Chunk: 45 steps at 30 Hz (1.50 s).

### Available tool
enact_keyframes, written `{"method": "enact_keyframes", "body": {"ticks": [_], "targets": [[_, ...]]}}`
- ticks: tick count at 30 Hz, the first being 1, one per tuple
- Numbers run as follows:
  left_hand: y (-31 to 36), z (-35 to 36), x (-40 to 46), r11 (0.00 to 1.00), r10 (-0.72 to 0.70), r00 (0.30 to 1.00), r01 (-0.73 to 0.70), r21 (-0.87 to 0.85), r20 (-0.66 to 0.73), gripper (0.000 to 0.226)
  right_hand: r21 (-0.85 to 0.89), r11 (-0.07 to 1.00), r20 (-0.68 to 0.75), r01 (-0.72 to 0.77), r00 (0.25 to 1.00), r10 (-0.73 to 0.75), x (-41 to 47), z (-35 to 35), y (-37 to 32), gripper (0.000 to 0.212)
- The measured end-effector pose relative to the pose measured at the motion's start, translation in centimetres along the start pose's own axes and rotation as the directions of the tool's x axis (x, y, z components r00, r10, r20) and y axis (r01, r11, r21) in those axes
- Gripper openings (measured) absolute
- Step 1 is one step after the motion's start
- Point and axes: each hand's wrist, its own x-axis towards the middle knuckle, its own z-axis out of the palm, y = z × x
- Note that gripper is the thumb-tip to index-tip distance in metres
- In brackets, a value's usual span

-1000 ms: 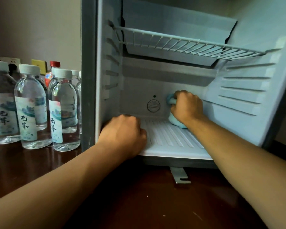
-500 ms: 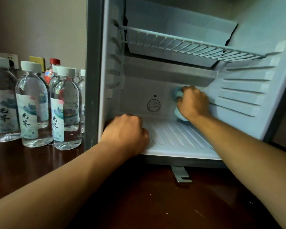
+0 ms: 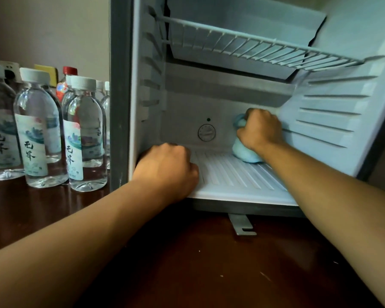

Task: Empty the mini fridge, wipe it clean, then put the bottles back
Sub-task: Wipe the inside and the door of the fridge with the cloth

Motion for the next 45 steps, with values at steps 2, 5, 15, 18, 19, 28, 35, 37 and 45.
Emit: {"method": "enact_keyframes", "body": {"ticks": [2, 5, 15, 18, 19, 28, 35, 37, 45], "targets": [[-0.1, 0.1, -0.1, 1.000, -0.006, 1.000, 0.006, -0.001, -0.002, 0.021, 0.000, 1.000, 0.058, -0.017, 0.998, 0.017, -0.9, 0.5, 0.5, 0.027], [0.0, 0.2, -0.2, 1.000, -0.005, 1.000, 0.005, -0.010, -0.005, 0.023, 0.000, 0.998, 0.095, -0.063, 0.993, 0.063, -1.4, 0.9, 1.2, 0.029], [0.4, -0.1, -0.2, 0.999, -0.007, 1.000, 0.006, -0.036, -0.011, 0.023, -0.044, 0.988, -0.099, -0.145, 0.985, 0.140, -1.1, 0.7, 0.6, 0.030], [0.3, -0.1, -0.2, 0.998, -0.006, 1.000, 0.006, -0.058, 0.002, 0.022, -0.005, 0.985, -0.165, -0.173, 0.972, 0.170, -0.2, 0.3, 0.8, 0.028], [0.2, -0.1, -0.2, 0.998, -0.006, 1.000, 0.006, -0.060, 0.002, 0.023, 0.016, 0.982, -0.190, -0.189, 0.963, 0.189, 0.1, 0.2, 0.9, 0.027], [0.0, 0.0, 0.0, 0.999, -0.024, 1.000, 0.024, -0.030, -0.002, 0.022, -0.018, 0.976, -0.194, -0.215, 0.959, 0.208, 0.4, 0.4, 0.9, 0.029], [0.1, 0.0, -0.1, 0.999, -0.003, 1.000, 0.003, -0.038, 0.009, 0.021, -0.087, 0.956, 0.112, -0.279, 0.951, 0.288, -0.9, 1.0, 2.4, 0.027], [-0.1, 0.0, 0.0, 0.999, -0.005, 1.000, 0.006, -0.040, 0.014, 0.020, -0.045, 0.947, 0.151, -0.319, 0.935, 0.322, -1.1, 0.8, 2.2, 0.028], [-0.2, 0.3, 0.1, 0.999, -0.010, 1.000, 0.010, -0.040, 0.003, 0.022, 0.093, 0.884, 0.078, -0.459, 0.888, 0.453, -0.1, -0.8, 2.1, 0.038]]}}
